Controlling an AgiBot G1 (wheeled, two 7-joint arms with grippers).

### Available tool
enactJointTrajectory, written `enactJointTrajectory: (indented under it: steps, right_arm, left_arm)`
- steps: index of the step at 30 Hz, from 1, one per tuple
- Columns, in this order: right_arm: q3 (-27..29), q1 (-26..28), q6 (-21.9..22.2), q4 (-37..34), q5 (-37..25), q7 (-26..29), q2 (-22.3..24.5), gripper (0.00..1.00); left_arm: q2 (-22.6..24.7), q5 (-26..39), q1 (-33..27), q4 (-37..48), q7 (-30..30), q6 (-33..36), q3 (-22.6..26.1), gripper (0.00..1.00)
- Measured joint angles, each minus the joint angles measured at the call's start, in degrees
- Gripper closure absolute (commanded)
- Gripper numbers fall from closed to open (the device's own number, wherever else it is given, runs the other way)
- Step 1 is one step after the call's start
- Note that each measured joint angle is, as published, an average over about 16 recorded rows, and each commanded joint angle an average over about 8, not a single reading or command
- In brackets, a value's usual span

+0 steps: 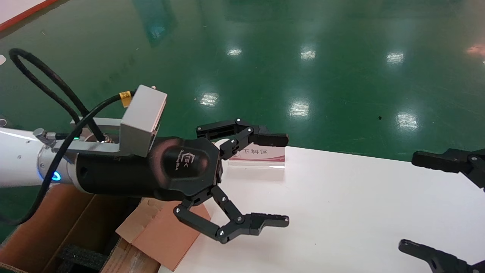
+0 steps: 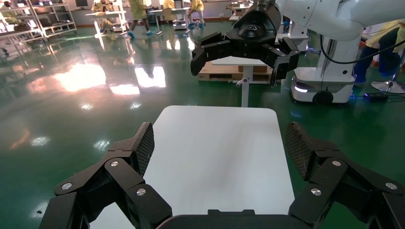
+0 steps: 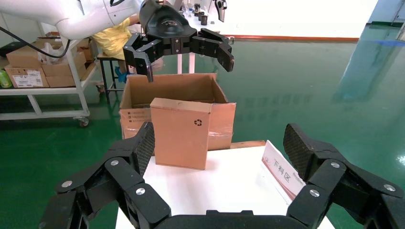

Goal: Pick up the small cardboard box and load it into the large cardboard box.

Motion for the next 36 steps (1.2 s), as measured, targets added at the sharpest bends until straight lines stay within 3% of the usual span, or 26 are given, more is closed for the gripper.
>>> enactJointTrajectory:
  steps: [22,28,36]
  right_arm:
    - [-0.03,0.02,0.00,-0.03,0.02,-0.03,0.00,0.00]
    - [-0.06,0.04,0.00,-0.05,0.03,-0.04,0.01,0.00]
    - [-0.09,0.05,0.01,-0.06,0.06,-0.06,0.02,0.00]
  left_arm:
    - [-0.96,3.06,-0.62,-1.09,-1.84,-1.79,0.98,0.00]
    - [-2.17,9.84,-3.04,-2.59,-4.54,-3.75,3.08,0.00]
    - [-2.58,24.41,-9.81,-4.04,-10.91,-4.81,8.17,0.00]
